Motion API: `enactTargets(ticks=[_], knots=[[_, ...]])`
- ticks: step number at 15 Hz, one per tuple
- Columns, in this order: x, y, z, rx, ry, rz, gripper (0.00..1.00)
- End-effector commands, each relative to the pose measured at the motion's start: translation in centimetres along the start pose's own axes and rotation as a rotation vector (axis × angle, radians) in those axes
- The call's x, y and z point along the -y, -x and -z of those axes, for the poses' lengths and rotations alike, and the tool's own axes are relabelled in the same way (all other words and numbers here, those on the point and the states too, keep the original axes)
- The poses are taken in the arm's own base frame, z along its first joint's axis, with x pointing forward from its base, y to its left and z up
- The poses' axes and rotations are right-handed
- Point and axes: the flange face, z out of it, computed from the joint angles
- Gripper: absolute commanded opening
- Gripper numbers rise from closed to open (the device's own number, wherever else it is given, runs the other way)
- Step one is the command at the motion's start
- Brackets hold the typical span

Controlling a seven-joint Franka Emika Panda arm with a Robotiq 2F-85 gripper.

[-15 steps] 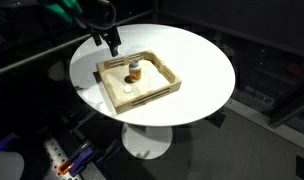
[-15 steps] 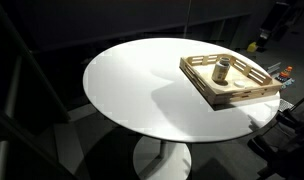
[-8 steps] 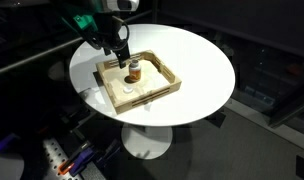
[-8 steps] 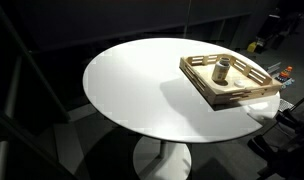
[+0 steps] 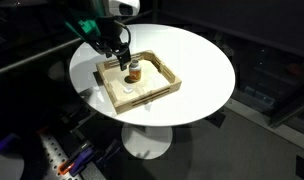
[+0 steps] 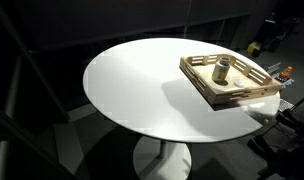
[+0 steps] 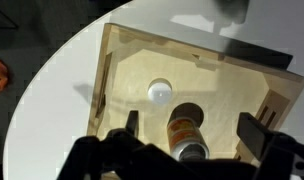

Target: Cover the bottle with the lid

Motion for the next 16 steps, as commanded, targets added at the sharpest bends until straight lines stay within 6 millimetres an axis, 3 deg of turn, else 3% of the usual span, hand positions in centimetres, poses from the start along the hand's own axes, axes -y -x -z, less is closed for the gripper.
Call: enactTargets(ticks=[1, 9, 16], knots=[[-0.2, -1.1, -2.5, -0.010, 0.003, 0.038, 1.00], [-0.1, -2.7, -8.8, -0.044, 0.018, 0.124, 1.00], [-0.7, -3.5, -12.3, -0.053, 0.010, 0.135, 1.00]])
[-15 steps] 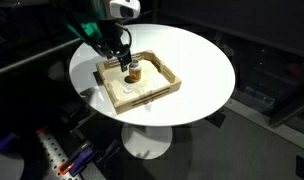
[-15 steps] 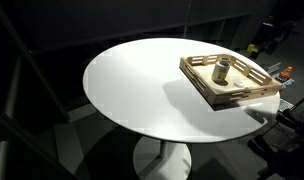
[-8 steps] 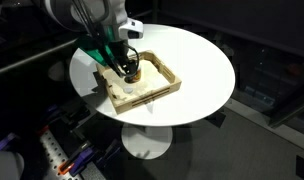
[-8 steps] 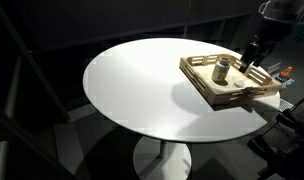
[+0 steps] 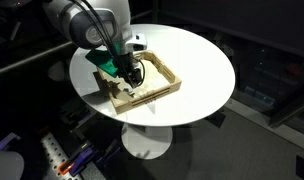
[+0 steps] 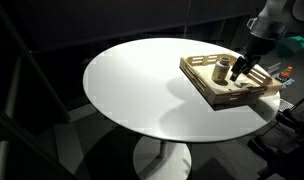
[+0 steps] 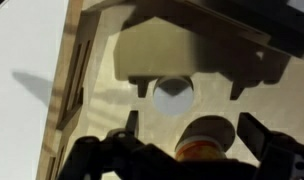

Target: Cover the bottle with the lid

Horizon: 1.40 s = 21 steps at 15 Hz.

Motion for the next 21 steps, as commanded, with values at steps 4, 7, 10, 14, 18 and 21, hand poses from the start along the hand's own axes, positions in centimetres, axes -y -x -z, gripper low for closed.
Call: enactTargets(ticks=[4, 7, 10, 14, 18, 21], knots=[[-1.2, -0.3, -2.6, 0.002, -0.012, 0.006, 1.00], [-1.4, -0.2, -3.3, 0.007, -0.014, 0.010, 0.85], [-1.3, -0.3, -3.1, 0.000, -0.015, 0.015, 0.59], [-1.0, -0.6, -1.9, -0.013, -0.015, 0.013, 0.28], [-0.3, -0.7, -0.4, -0.025, -0.023, 0.017, 0.16], [0.5, -1.0, 1.7, -0.037, -0.035, 0.027, 0.16]])
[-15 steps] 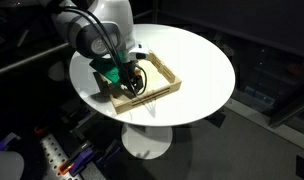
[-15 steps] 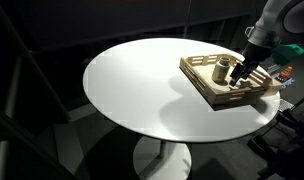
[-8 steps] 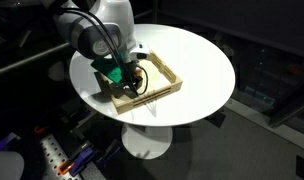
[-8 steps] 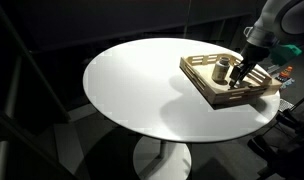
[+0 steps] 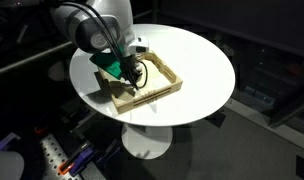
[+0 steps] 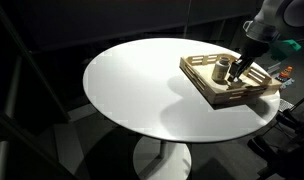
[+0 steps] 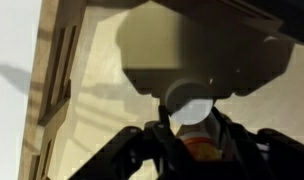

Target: Cover the bottle with the lid

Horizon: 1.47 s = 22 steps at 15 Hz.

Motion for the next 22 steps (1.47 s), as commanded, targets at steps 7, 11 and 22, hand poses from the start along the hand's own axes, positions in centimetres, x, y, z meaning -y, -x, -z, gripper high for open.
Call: enactTargets(ticks=[7, 11, 22], knots=[[1.6, -1.6, 8.5, 0.030, -0.044, 0.026, 0.16], [1.1, -3.4, 11.1, 0.029, -0.021, 0.012, 0.16], [0.2, -7.1, 10.8, 0.012, -0.016, -0.010, 0.16]])
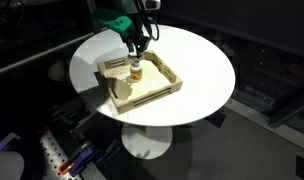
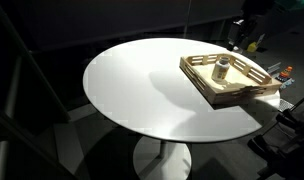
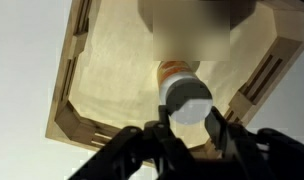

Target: Cover the bottle with the lid

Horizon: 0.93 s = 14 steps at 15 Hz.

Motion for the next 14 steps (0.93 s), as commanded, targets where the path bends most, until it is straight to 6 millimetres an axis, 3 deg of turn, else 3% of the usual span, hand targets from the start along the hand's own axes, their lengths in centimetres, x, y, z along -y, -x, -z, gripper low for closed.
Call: enactTargets(ticks=[1, 14], knots=[[-0.2, -1.6, -0.8, 0.018, 0.008, -0.004, 0.16], [0.5, -3.7, -3.4, 0.039, -0.001, 0.015, 0.17]])
